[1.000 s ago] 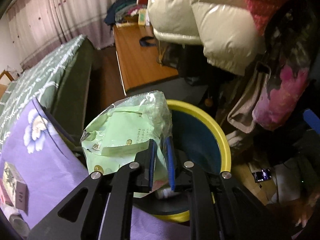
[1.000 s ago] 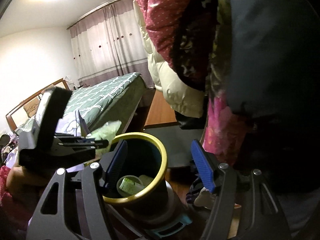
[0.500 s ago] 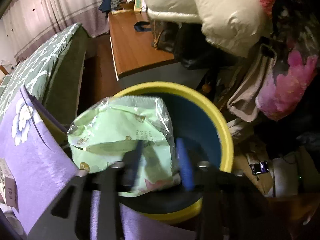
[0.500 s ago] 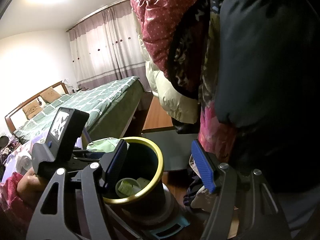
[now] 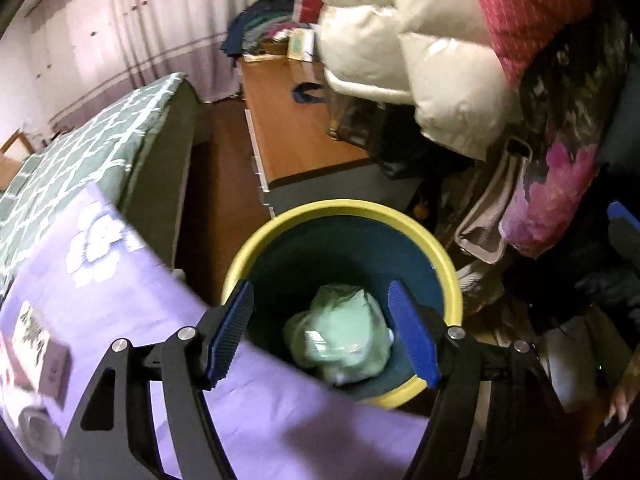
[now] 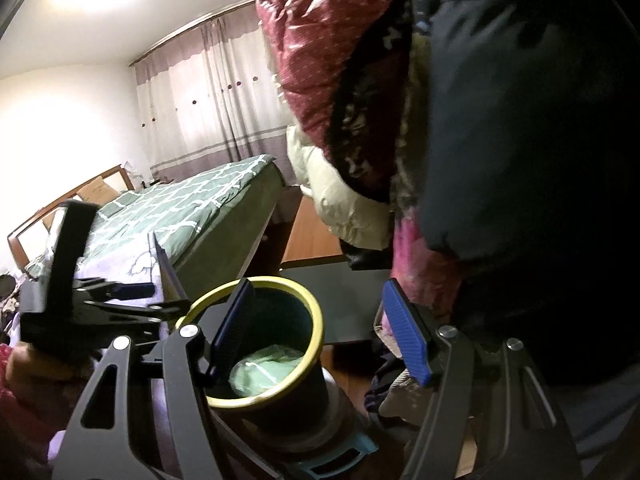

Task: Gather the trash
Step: 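Move the right gripper to the white tissue and grasp it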

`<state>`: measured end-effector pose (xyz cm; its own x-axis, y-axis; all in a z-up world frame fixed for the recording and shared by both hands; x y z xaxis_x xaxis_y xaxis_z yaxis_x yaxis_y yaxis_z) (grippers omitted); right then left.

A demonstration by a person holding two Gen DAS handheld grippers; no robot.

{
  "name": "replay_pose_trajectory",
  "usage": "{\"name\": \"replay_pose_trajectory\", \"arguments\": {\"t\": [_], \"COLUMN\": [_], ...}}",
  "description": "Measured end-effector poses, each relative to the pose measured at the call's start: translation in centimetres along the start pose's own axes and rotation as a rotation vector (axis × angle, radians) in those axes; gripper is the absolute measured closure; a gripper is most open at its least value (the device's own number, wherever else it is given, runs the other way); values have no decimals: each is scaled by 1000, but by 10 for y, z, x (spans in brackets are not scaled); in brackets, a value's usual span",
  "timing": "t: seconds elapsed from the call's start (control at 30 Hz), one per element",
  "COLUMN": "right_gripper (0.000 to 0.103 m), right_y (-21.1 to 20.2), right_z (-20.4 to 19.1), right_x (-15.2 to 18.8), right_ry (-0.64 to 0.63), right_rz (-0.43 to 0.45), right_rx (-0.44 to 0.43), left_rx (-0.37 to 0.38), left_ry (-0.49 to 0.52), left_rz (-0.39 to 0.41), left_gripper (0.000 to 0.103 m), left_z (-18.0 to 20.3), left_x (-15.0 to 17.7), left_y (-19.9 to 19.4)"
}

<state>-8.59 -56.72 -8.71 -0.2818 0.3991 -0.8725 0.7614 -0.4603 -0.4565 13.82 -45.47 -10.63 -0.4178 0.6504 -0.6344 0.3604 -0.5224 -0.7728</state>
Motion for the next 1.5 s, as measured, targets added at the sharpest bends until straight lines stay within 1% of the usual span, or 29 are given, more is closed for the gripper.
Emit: {"name": "replay_pose_trajectory", "arguments": {"t": [0.03,0.07,0.1,0.13,0.27,0.37,0.4,0.47,0.5,0.57,0.6,0.63,0.73,0.83,0.93,1.0,1.07,1.17,1.27,1.37,1.43,1.47,1.5], "right_gripper": [39,39,38,37,37,37,37,37,37,37,37,37,37,37,37,37,37,37,37,37,38,41,47], "right_y": [2,4,6,11,23,30,33,36,38,41,42,44,44,46,49,54,58,64,74,90,99,101,102], "right_z": [-4,-8,-12,-19,-58,-91,-105,-135,-150,-186,-199,-218,-269,-316,-360,-384,-411,-443,-470,-485,-489,-489,-490], "right_x": [0,0,1,1,1,2,2,3,4,6,7,8,11,18,28,33,37,43,52,66,74,77,80], "right_ry": [-6,-14,-21,-33,-97,-144,-159,-190,-204,-242,-255,-275,-318,-350,-397,-422,-471,-523,-572,-607,-618,-623,-633], "right_rz": [-4,-8,-12,-22,-60,-80,-86,-101,-107,-125,-130,-135,-150,-177,-204,-226,-237,-255,-273,-316,-329,-329,-327], "right_rx": [-10,-21,-30,-46,-130,-196,-221,-279,-311,-378,-400,-434,-522,-597,-643,-680,-689,-708,-710,-695,-686,-680,-670], "left_rx": [-8,-22,-32,-46,-105,-163,-202,-258,-300,-390,-418,-463,-588,-673,-772,-801,-805,-798,-834,-840,-835,-835,-838], "left_ry": [-20,-44,-59,-83,-189,-290,-335,-383,-413,-474,-496,-525,-597,-664,-702,-739,-795,-835,-852,-867,-861,-855,-845], "left_rz": [13,32,44,62,121,167,191,221,239,262,267,272,279,276,264,268,278,271,275,263,249,245,242], "left_gripper": [24,20,14,12,11,10,10,9,8,8,8,8,8,8,8,8,8,8,8,8,8,8,8], "left_z": [-9,-21,-29,-40,-90,-137,-160,-187,-204,-241,-253,-269,-315,-357,-387,-401,-410,-419,-418,-420,-421,-420,-419], "left_x": [5,12,16,23,54,82,95,112,124,149,158,170,205,234,260,276,290,301,305,309,308,308,306], "left_y": [-9,-19,-26,-36,-79,-116,-134,-156,-169,-193,-200,-209,-228,-240,-245,-247,-241,-239,-241,-236,-232,-230,-229]}}
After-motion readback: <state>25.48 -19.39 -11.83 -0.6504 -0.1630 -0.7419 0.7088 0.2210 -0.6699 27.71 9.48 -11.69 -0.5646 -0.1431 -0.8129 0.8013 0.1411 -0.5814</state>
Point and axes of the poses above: each gripper's, at about its wrist camera, not at the fingertips, and y roughly the way its jaws point, z to its right, x to its underside, the point moved 2 cm from there along y, roughly the way its jaws point, and after that the axes turned 2 degrees about -y, right-handed, at the moved point
